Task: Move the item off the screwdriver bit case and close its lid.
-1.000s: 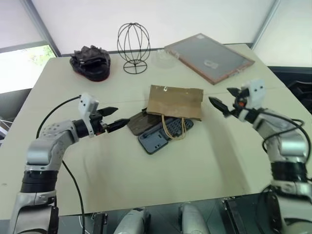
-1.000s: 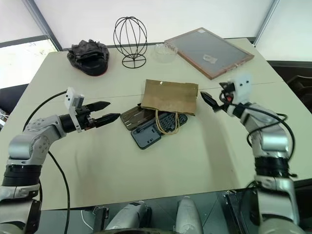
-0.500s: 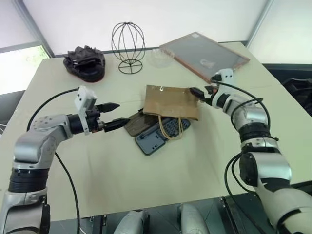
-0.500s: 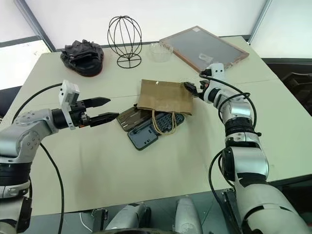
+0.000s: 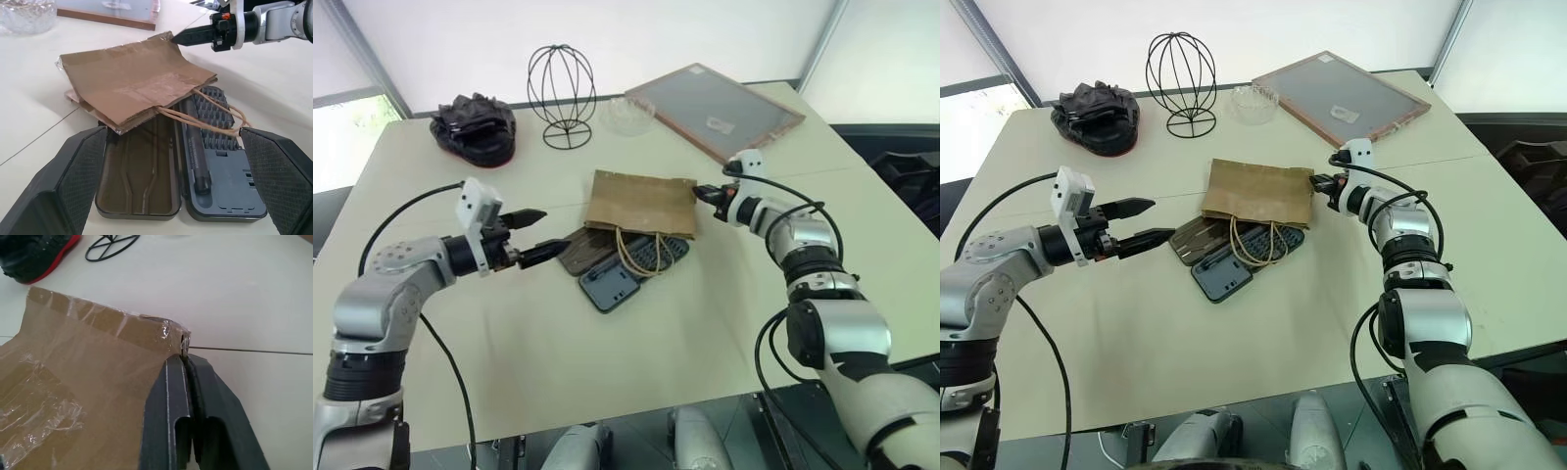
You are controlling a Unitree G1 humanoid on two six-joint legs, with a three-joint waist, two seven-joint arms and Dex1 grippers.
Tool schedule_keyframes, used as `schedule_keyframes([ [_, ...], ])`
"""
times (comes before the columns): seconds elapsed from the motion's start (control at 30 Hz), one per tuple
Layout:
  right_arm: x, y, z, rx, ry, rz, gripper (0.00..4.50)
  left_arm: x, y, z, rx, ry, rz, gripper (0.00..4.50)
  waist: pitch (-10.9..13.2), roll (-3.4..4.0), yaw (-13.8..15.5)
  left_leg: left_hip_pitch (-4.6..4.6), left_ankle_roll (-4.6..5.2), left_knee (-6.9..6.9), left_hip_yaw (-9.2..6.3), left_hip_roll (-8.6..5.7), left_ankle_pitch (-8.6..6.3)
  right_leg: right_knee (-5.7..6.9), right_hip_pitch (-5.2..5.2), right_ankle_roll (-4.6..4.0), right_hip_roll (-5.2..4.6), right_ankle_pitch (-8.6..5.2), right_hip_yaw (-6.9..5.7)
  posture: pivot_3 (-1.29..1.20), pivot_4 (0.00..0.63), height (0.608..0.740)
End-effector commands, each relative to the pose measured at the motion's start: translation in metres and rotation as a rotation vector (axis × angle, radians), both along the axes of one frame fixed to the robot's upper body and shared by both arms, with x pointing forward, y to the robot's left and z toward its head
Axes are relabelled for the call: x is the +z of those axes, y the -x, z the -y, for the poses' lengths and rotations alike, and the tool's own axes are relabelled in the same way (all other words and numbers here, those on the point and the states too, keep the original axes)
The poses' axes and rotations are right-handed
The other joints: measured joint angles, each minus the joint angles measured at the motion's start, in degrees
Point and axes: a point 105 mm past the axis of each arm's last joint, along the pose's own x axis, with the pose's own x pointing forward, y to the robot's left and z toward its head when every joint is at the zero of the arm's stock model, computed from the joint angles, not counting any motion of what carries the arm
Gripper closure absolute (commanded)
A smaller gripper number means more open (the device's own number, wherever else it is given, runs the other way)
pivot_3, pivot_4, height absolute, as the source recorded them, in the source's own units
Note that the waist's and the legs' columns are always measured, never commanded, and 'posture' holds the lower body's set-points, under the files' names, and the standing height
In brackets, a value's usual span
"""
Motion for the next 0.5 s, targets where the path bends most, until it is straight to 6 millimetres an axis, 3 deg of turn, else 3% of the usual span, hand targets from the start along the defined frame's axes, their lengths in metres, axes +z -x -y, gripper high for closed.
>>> schedule_keyframes([
  [0.03, 0.038, -0.002, -0.003, 0.023, -0.045, 0.113, 4.47, 0.006, -0.003, -0.005, 0.031, -0.012, 0.05, 0.0, 0.01, 0.01, -0.01, 0.0, 0.0, 0.0, 0.0, 0.0, 0.0, 0.0, 0.0, 0.0, 0.0, 0.0, 0.0, 0.0, 0.15, 0.74],
  [0.33, 0.089, 0.017, 0.012, 0.008, -0.126, 0.271, 4.47, -0.001, -0.005, -0.003, 0.031, -0.008, 0.038, 0.0, 0.01, 0.02, 0.12, -0.01, 0.0, 0.02, -0.03, -0.01, 0.0, 0.07, 0.0, 0.0, 0.0, 0.0, -0.01, 0.0, 0.15, 0.74],
  [0.5, 0.116, 0.022, 0.052, -0.207, -0.177, 0.364, 4.47, -0.004, -0.007, 0.0, 0.024, -0.01, 0.037, 0.0, 0.01, 0.02, 0.18, -0.02, 0.0, 0.02, 0.0, -0.01, 0.0, 0.13, -0.01, 0.0, -0.02, 0.0, -0.01, 0.0, 0.15, 0.74],
])
